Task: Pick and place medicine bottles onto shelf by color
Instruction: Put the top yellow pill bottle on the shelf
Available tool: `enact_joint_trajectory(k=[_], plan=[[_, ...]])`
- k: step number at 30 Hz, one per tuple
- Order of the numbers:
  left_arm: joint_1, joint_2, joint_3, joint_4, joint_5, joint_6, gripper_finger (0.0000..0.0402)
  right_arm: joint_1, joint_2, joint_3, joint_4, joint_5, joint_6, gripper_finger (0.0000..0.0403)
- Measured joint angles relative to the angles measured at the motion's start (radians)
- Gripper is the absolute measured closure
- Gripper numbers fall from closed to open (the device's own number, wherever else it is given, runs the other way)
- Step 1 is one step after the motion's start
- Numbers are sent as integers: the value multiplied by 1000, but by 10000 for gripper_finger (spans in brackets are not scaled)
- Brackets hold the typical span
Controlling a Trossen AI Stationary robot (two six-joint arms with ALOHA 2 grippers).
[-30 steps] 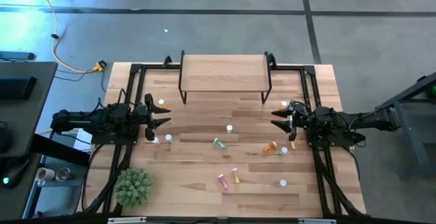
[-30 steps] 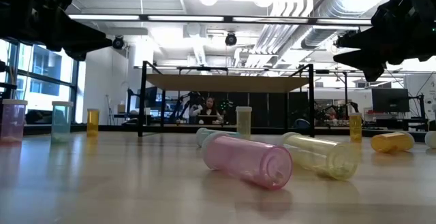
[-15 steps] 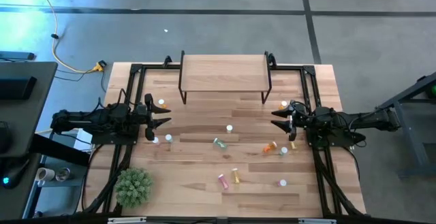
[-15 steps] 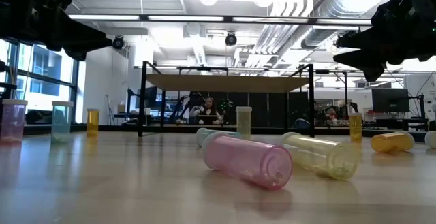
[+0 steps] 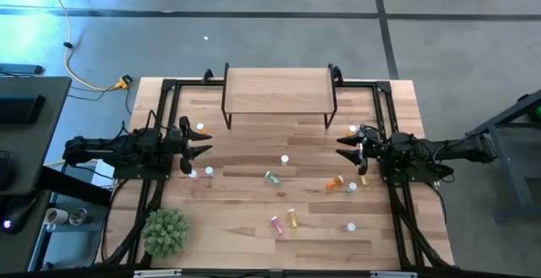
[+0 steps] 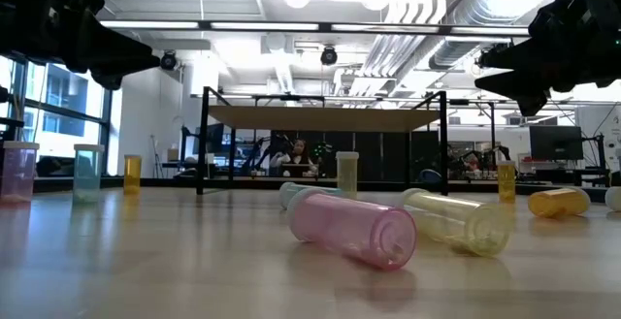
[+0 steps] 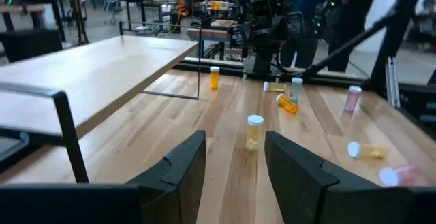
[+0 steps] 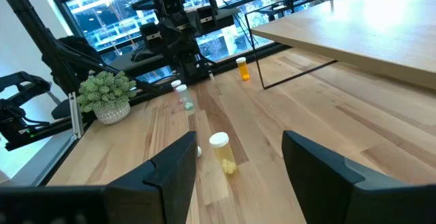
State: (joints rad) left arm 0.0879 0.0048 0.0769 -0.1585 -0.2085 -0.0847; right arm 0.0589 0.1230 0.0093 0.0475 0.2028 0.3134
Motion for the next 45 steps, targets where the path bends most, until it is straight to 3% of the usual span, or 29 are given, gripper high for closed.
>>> enact_joint_trajectory(k=[8, 20, 27, 36, 45], plan=[[0, 0, 0, 0, -3, -97, 259, 0, 0, 0, 7, 13, 0, 197], [0, 0, 0, 0, -4, -125, 259, 0, 0, 22, 29, 181, -24, 197], [0, 0, 0, -1, -11, -123, 259, 0, 0, 40, 57, 215, -95, 193], [0, 0, 0, -1, -12, -123, 259, 0, 8, 42, 148, 205, -130, 159], [0, 0, 0, -2, -12, -122, 259, 1, 108, 43, 345, 127, -139, 150]])
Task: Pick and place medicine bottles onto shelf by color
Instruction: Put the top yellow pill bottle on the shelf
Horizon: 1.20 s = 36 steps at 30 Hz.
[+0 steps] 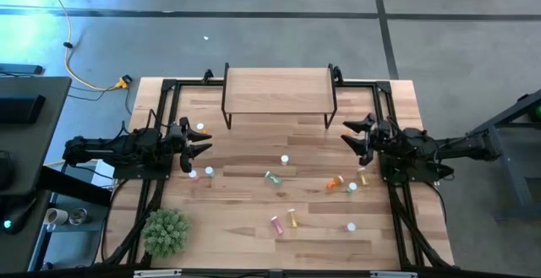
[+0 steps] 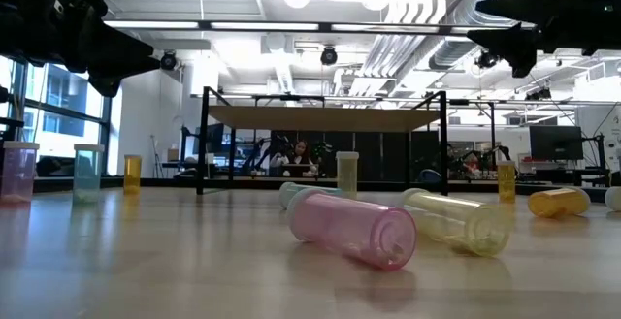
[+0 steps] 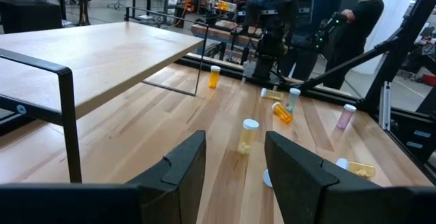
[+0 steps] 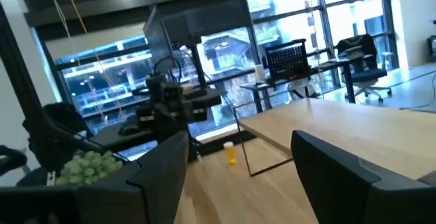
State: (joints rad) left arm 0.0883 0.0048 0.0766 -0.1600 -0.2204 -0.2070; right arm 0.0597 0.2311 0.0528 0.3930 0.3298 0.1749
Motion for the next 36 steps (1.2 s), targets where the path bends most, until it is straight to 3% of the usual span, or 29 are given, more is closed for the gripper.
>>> enact_joint_trajectory(k=[6, 11, 22, 29, 36], plan=[[0, 0, 0, 0, -15, 0, 259, 0, 90, 13, 55, 0, 56, 150], [0, 0, 0, 0, -15, 0, 259, 0, 202, 114, 18, 0, 30, 150], [0, 0, 0, 0, -19, 0, 259, 0, 497, 359, -259, -37, -44, 150], [0, 0, 0, 1, -27, 0, 259, 0, 691, 379, -241, -114, -41, 150], [0, 0, 0, 1, -27, 0, 259, 0, 878, 379, -78, -135, -45, 150]])
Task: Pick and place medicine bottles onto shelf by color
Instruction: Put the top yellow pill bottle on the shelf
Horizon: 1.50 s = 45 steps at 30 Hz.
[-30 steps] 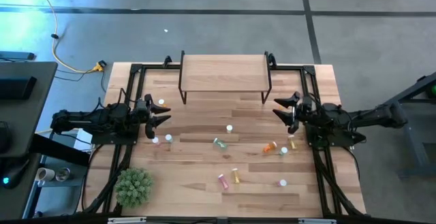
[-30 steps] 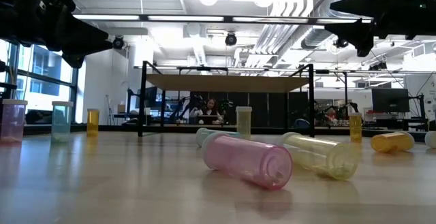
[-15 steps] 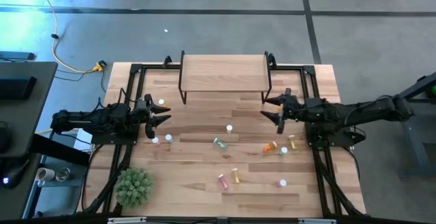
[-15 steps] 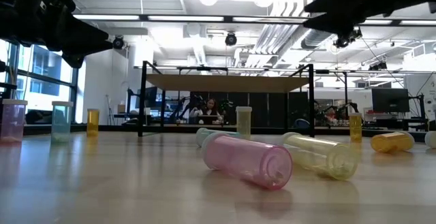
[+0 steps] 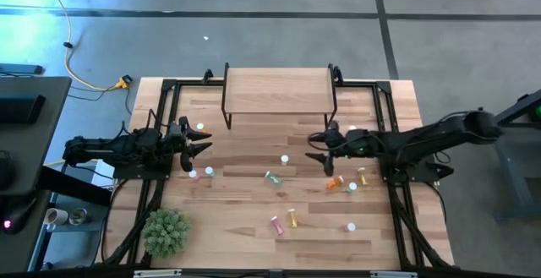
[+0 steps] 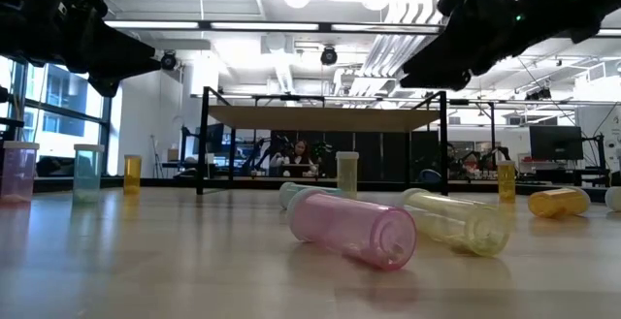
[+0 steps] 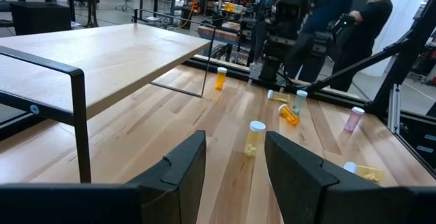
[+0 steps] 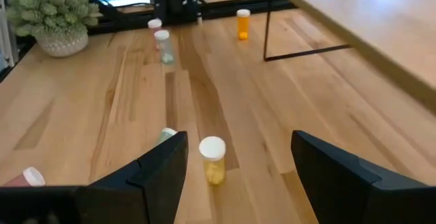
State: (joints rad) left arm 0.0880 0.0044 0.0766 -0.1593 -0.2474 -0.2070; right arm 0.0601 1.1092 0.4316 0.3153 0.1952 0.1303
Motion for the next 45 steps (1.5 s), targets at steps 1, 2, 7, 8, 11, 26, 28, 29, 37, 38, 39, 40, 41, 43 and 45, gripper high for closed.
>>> enact_joint_trajectory(k=[1, 2, 7, 8, 11, 26, 28, 29, 37, 38, 39, 40, 41, 43, 45], plan=[[0, 0, 0, 0, 0, 0, 259, 0, 24, 0, 21, -3, 0, 150], [0, 0, 0, 0, 0, 0, 259, 0, 49, 0, 42, -5, 0, 150], [0, 0, 0, 0, 0, 0, 259, 0, 160, 0, 174, -5, 0, 150], [0, 0, 0, 0, 0, 0, 259, 0, 180, 0, 198, -5, 0, 150], [0, 0, 0, 0, 0, 0, 259, 0, 239, 1, 275, -13, 0, 150], [0, 0, 0, 0, 0, 0, 259, 0, 489, 57, 478, -16, -9, 150], [0, 0, 0, 0, 0, 0, 259, 0, 525, 93, 455, -21, -41, 150], [0, 0, 0, 0, 0, 0, 259, 0, 541, 110, 434, -21, -54, 150], [0, 0, 0, 0, 1, 0, 259, 0, 612, 226, 224, -21, -52, 150], [0, 0, 0, 0, 1, 0, 259, 0, 613, 236, 210, -21, -52, 150], [0, 0, 0, 0, 1, 0, 259, 0, 613, 243, 197, -21, -52, 150], [0, 0, 0, 0, 1, 0, 259, 0, 613, 247, 190, -21, -52, 150], [0, 0, 0, 0, 1, 0, 259, 0, 613, 250, 181, -21, -52, 150], [0, 0, 0, 0, 1, 0, 259, 0, 613, 255, 163, -20, -52, 151], [0, 0, 0, 0, 1, 0, 259, 0, 613, 261, 136, -20, -39, 151]])
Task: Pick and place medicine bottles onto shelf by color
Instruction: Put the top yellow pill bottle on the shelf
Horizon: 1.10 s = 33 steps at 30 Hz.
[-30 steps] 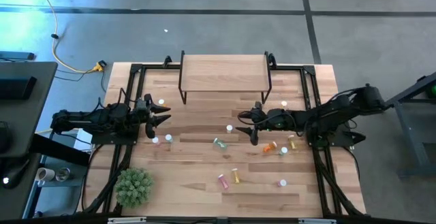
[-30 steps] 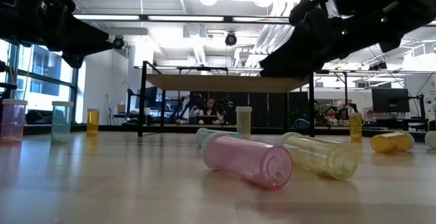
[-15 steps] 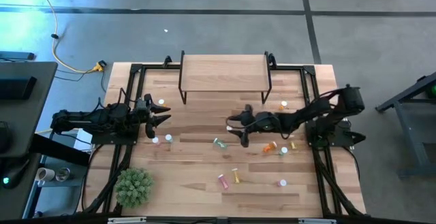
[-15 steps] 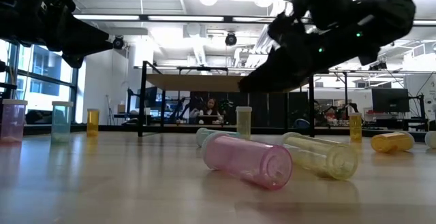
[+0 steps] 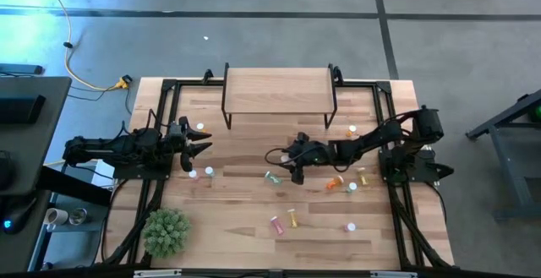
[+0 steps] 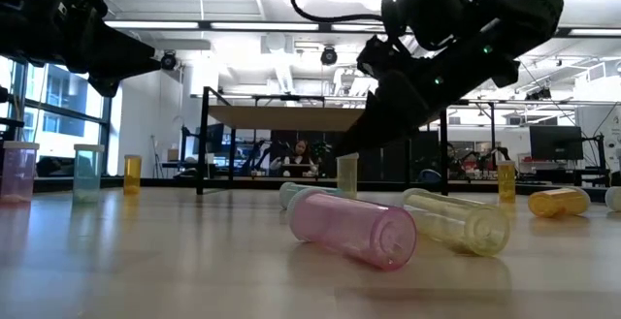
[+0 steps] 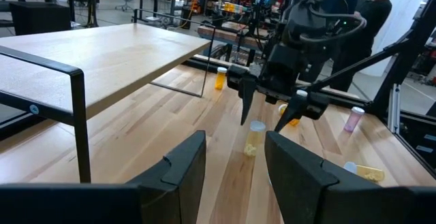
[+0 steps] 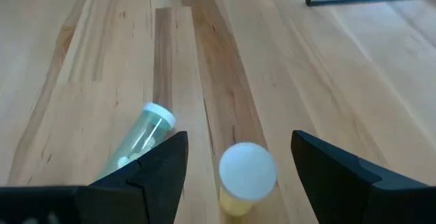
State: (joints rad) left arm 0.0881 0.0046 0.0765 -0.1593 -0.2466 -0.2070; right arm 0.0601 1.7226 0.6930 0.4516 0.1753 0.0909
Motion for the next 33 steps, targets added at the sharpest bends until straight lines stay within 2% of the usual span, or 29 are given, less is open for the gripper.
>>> enact_joint_trajectory(k=[5, 8, 17, 21, 28, 33], plan=[[0, 0, 0, 0, 0, 0, 259, 0, 0, 1, -41, 18, 32, 152], [0, 0, 0, 0, 0, 0, 259, 0, 0, 1, -45, 17, 43, 167], [0, 0, 0, 0, 0, 0, 259, 0, 0, 1, -52, 6, 43, 269], [0, 0, 0, 0, 0, 0, 259, 0, 0, 1, -52, 6, 41, 299], [0, 0, 0, 0, 0, 0, 259, 0, -6, 1, -56, 5, 42, 299], [0, 0, 0, 0, 0, 0, 259, -5, -66, 2, -52, 4, 40, 295]])
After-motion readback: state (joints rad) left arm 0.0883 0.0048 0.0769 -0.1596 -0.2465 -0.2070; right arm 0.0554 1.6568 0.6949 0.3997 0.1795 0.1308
